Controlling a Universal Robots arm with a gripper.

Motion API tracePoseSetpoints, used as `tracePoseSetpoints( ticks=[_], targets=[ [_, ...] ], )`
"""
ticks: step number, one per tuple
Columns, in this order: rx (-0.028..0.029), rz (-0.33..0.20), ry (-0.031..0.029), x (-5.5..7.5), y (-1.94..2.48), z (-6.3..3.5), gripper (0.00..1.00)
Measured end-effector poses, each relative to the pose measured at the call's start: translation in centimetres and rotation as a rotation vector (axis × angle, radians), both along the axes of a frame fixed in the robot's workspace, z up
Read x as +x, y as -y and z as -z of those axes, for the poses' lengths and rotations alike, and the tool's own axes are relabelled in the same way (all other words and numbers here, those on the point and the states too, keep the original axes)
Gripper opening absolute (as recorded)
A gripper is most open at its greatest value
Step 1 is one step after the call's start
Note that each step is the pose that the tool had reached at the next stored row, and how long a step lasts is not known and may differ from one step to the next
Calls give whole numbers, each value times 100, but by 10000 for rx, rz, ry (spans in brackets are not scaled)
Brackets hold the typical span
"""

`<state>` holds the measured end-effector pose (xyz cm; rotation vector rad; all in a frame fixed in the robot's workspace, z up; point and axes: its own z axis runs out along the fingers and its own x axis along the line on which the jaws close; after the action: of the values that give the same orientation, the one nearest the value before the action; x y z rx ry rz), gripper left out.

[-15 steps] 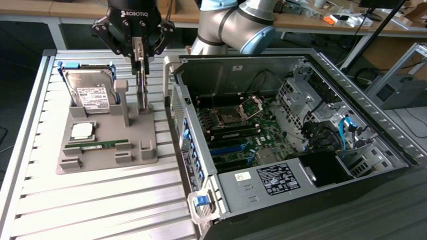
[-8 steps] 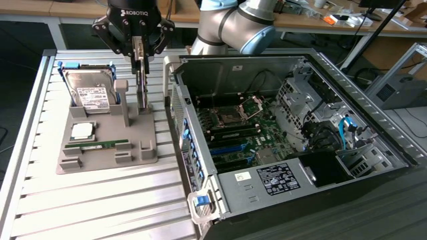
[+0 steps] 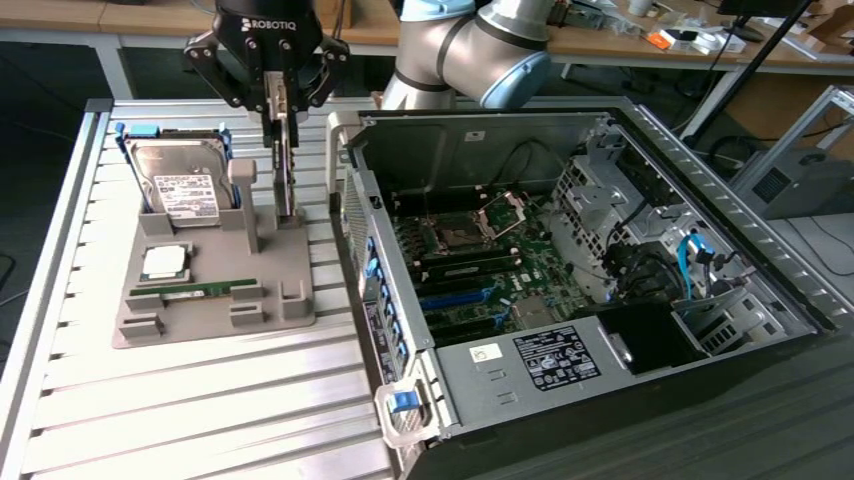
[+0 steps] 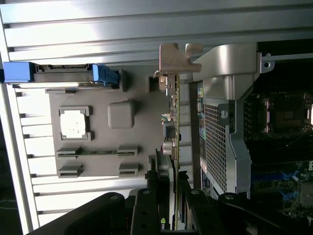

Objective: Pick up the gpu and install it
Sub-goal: 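Pick up the gpu and move the gpu toward the slot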

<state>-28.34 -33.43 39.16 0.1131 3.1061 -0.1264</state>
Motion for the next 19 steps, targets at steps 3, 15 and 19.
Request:
tracePoseSetpoints(
  ticks=[3, 15, 19],
  targets=[
    [0, 0, -1, 0, 0, -9, 27],
    [1, 0, 1, 0, 0, -88, 27],
    [1, 0, 1, 0, 0, -97, 27]
  ],
)
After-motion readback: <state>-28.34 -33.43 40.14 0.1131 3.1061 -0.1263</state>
